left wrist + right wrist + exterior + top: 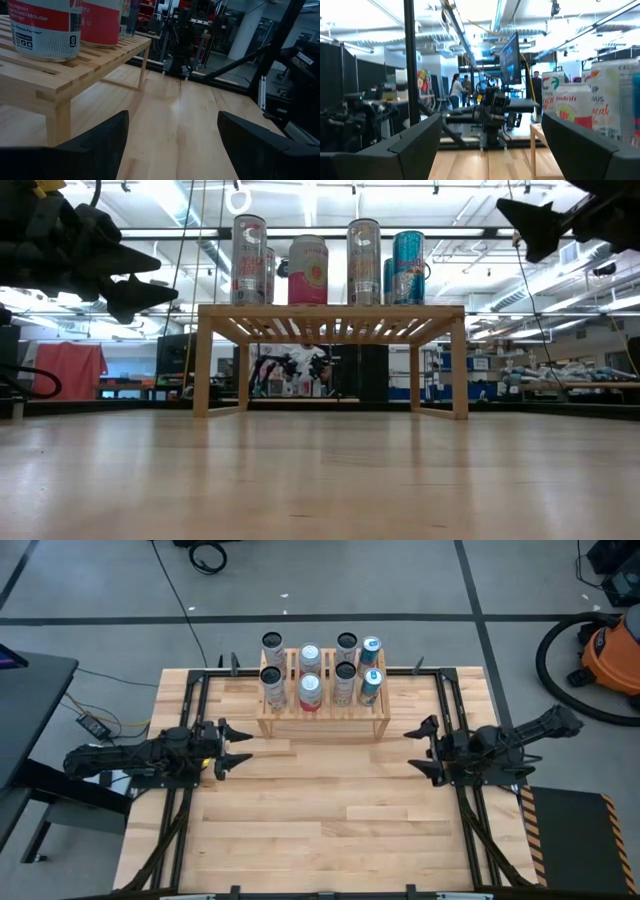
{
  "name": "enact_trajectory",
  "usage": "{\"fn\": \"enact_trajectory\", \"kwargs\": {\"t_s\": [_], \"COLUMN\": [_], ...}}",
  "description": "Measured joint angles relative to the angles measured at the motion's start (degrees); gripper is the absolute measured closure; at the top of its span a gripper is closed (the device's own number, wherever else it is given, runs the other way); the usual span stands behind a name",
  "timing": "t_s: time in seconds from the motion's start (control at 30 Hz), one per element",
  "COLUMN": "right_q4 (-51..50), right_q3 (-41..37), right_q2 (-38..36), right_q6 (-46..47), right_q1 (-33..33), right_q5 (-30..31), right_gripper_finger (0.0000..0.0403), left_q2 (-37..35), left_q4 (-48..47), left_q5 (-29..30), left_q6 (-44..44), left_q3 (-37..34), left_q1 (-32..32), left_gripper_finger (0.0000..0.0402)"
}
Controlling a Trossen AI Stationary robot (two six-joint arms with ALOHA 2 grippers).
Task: Place canned beverage on shelf
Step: Return to Home Position
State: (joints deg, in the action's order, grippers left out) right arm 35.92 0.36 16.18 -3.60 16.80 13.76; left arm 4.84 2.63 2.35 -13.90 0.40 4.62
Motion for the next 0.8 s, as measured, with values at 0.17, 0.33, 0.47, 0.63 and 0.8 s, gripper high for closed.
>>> {"fn": "enact_trajectory", "kwargs": {"t_s": [0.17, 0.33, 0.47, 0.63, 0.8], "right_q4": [0.0, 0.0, 0.0, 0.0, 0.6], "right_q3": [0.0, 0.0, 0.0, 0.0, 0.0], "right_q2": [-3.0, -6.3, -9.8, -14.6, -16.1], "right_q6": [0.0, 0.0, 0.0, 0.0, 0.0], "right_q1": [0.0, 0.0, 0.0, 0.0, 0.0], "right_q5": [0.0, 0.0, 0.0, 0.0, 0.0], "right_gripper_finger": [0.0050, 0.0050, 0.0050, 0.0050, 0.0050], "left_q2": [0.0, -0.1, -0.1, -0.1, -0.1], "left_q4": [0.0, 0.1, 0.1, 0.1, 0.1], "left_q5": [0.0, 0.0, 0.0, 0.0, -0.1], "left_q6": [0.0, 0.0, 0.0, 0.0, 0.0], "left_q3": [0.0, 0.0, 0.0, 0.0, 0.0], "left_q1": [0.0, 0.0, 0.0, 0.0, 0.0], "left_gripper_finger": [0.0095, 0.0095, 0.0095, 0.0095, 0.0095]}}
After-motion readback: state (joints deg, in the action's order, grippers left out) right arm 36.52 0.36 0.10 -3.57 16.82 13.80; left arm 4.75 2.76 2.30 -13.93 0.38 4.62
